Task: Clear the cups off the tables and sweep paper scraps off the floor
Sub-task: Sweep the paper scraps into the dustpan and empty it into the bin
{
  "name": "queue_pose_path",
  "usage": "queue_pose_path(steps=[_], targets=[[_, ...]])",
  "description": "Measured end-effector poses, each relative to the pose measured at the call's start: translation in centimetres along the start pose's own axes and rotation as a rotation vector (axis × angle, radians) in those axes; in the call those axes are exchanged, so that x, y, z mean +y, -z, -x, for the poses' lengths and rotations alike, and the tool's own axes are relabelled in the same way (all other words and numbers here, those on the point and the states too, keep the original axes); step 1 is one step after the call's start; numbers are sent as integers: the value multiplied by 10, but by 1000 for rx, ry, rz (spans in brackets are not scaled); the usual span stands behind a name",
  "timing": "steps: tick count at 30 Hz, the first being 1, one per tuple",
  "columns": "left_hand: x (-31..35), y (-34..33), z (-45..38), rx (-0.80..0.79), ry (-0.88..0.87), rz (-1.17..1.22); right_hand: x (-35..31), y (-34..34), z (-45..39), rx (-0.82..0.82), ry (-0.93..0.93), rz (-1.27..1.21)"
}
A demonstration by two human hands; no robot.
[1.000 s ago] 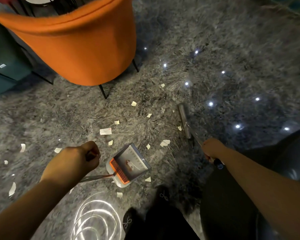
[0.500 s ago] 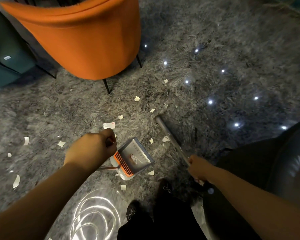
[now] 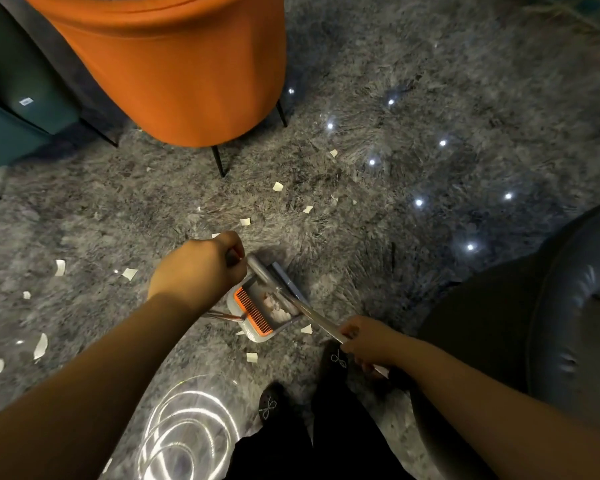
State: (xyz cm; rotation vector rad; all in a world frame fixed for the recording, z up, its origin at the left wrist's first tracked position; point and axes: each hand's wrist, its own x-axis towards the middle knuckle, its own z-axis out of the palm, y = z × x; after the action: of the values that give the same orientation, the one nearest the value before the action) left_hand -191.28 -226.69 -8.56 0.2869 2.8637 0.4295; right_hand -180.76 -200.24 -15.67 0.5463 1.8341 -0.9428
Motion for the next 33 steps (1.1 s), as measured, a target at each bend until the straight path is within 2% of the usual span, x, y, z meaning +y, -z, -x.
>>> queue_pose_path(steps=[3, 7, 11, 17, 23, 30, 33], targets=[[-4, 1, 8, 7, -2, 3, -2, 2, 18, 13, 23, -96], [-19, 4, 20, 24, 112, 102, -6, 0, 35, 44, 35, -142], [-41, 9, 32, 99, 185, 159, -13, 1, 42, 130, 67, -172], [-51, 25, 16, 156, 183, 203, -32, 33, 32, 271, 109, -270], [-37, 38, -43, 172, 168, 184, -56, 104, -12, 329, 102, -290], [-9, 48, -149, 108, 251, 131, -105, 234, -82, 364, 71, -258], [4, 52, -193, 87, 279, 122, -128, 288, -111, 395, 60, -153]])
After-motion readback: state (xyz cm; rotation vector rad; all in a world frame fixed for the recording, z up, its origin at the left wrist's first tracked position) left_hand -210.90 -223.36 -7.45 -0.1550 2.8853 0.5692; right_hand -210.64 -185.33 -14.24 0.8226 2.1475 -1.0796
